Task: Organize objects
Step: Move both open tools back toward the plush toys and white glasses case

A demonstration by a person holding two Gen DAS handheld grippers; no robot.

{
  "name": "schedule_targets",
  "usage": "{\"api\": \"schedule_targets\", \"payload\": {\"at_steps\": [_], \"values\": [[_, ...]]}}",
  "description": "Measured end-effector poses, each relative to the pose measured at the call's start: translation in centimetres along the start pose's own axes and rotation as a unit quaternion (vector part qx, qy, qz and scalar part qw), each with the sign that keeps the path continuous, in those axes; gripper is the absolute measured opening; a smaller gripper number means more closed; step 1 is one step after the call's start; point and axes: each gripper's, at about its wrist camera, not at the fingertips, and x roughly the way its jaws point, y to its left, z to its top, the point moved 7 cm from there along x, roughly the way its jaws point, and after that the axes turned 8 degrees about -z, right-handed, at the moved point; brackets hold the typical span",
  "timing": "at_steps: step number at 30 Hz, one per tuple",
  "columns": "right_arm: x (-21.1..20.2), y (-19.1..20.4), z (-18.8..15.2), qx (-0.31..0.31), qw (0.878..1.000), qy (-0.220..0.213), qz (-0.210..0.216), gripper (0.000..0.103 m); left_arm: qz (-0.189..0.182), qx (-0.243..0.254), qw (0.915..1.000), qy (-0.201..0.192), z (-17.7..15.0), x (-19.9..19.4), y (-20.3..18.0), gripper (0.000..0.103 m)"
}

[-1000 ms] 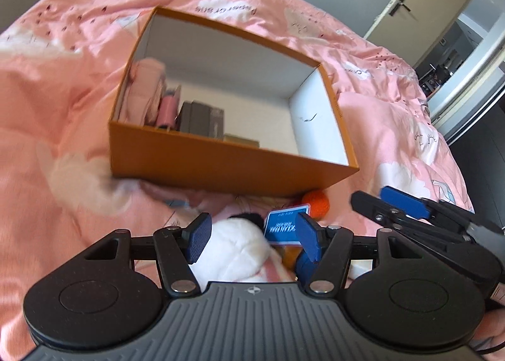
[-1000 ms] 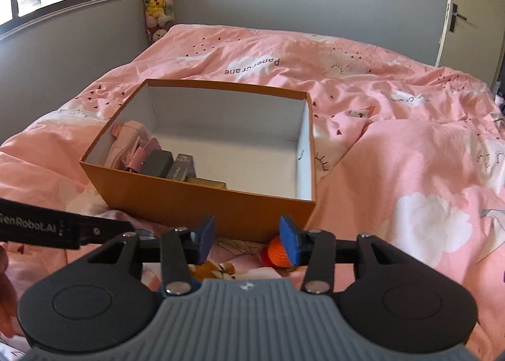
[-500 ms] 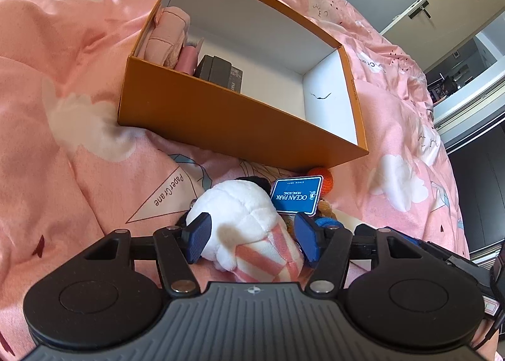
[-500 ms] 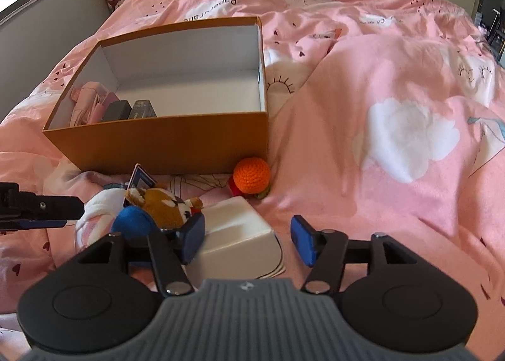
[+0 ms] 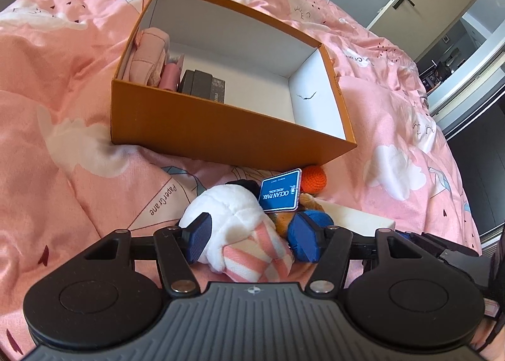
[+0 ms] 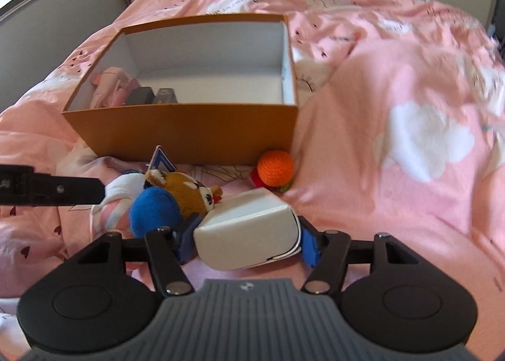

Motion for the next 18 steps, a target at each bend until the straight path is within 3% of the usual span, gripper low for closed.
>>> {"api": "schedule_targets", "payload": {"at_steps": [7, 12, 15, 18], "values": [[-3.3, 4.1, 1.0, -0.102, 0.993, -0.053, -0.003, 0.065, 0.015, 0.000, 0.9993, -0.034, 1.1, -1.8, 0.5, 0.070], [-5.2, 7.1, 0.8, -0.189, 0.978, -0.087, -0.021, 0.065, 0.029, 0.002, 0.9983, -0.049, 1.8, -3.1, 1.2, 0.070], [-5.7, 8.5, 0.3, -0.236, 0.967, -0.092, -0.009, 0.065, 0.030, 0.003, 0.9983, -0.050, 1.9, -3.5, 1.5, 0.070], [-5.5, 9.7, -0.4, -0.244, 0.966, -0.079, 0.022, 0.065, 0.026, 0.005, 0.9985, -0.047, 1.7, -3.7, 1.5, 0.070]]}}
